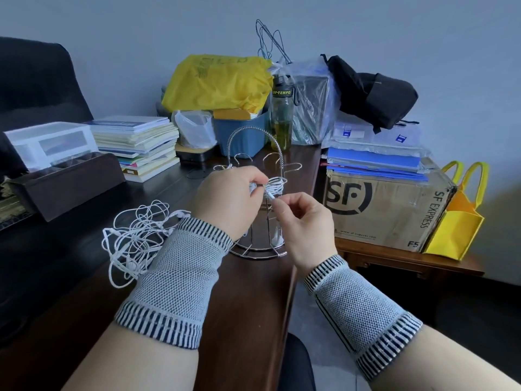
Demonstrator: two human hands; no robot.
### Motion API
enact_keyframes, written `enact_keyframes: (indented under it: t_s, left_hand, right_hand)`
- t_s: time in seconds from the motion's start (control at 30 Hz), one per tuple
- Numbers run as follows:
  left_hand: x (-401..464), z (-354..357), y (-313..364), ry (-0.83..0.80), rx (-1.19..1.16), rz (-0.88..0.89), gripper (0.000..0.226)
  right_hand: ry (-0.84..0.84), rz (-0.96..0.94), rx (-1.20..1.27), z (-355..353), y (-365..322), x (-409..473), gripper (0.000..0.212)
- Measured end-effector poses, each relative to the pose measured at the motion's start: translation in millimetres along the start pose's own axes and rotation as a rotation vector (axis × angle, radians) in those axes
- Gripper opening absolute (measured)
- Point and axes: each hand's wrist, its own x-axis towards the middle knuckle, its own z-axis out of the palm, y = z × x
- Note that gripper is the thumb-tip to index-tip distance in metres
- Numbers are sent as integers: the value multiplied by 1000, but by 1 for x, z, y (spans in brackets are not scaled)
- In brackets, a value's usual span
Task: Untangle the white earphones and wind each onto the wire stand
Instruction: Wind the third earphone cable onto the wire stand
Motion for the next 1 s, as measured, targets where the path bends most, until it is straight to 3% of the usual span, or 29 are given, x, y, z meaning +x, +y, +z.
enact_keyframes:
  t_s: [0.17,0.37,0.73,1.0]
  left_hand:
    - [1,2,0,-12,62,16,12]
    - [1,8,-5,28,6,34,5]
    - [2,17,-12,94,-36,92,5]
    - [5,21,-18,108,-85,127,6]
  right_hand:
    - [-55,17,54,-3,-3,1,13]
    - [-118,228,276,-4,-8,10,17]
    - [-214,411,524,-5,-10,18,19]
    - [-221,440,579,-5,-8,20,17]
